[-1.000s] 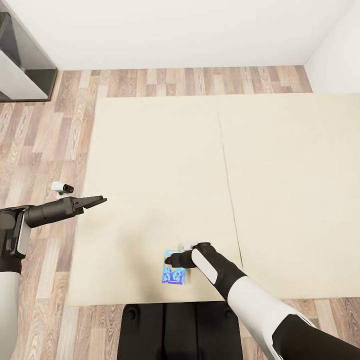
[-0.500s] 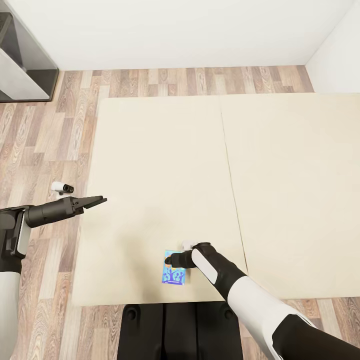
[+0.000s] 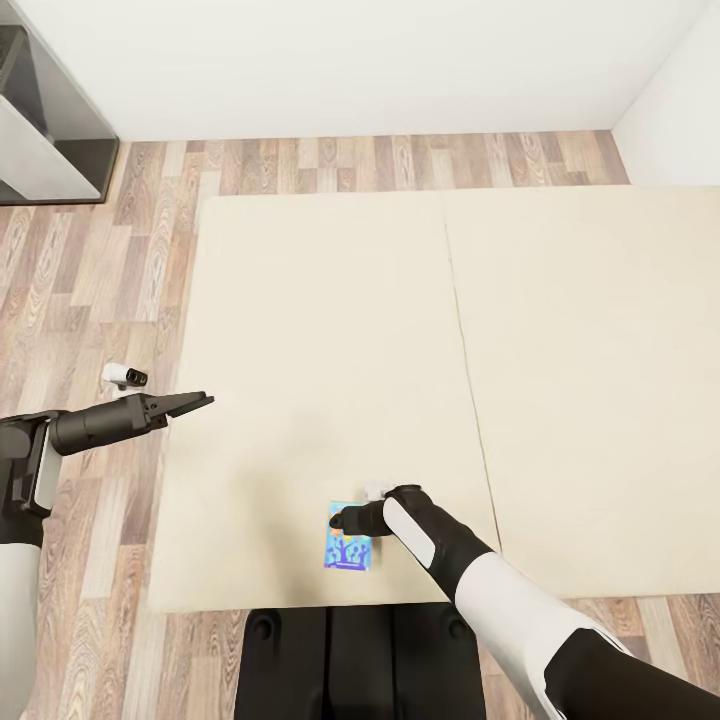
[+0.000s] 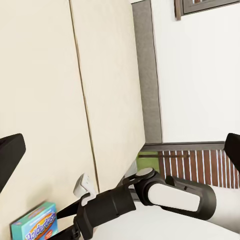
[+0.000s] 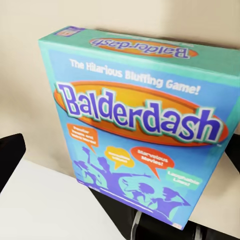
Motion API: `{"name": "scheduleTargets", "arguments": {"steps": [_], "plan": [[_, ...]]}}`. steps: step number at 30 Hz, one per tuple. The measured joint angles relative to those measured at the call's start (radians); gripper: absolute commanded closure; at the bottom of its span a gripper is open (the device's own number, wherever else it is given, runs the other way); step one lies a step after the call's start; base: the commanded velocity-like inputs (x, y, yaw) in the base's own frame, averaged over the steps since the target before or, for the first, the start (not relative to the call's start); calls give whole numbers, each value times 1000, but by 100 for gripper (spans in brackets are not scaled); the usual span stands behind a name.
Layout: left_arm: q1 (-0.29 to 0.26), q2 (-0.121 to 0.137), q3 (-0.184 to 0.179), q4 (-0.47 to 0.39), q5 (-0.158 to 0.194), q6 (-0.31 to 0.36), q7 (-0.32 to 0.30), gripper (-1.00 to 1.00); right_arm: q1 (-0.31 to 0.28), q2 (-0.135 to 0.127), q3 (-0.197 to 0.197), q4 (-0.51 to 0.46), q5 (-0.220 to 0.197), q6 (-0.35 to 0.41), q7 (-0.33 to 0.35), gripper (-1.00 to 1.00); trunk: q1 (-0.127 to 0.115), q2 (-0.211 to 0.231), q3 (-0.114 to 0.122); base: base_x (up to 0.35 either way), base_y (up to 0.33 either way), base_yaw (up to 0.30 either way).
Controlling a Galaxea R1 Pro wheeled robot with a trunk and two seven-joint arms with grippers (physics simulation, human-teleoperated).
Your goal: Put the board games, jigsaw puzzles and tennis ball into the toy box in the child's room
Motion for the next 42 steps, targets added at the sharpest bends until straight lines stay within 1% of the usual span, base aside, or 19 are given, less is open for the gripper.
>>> {"name": "scheduleTargets", "arguments": {"steps": [22, 42], "plan": [[0, 0, 0, 0, 0, 0, 0, -100, 0, 0, 0, 0, 0, 0, 0, -100, 0, 0, 0, 0, 28, 0], [0, 0, 0, 0, 0, 1, 0, -100, 0, 0, 0, 0, 0, 0, 0, -100, 0, 0, 0, 0, 62, 1]]}}
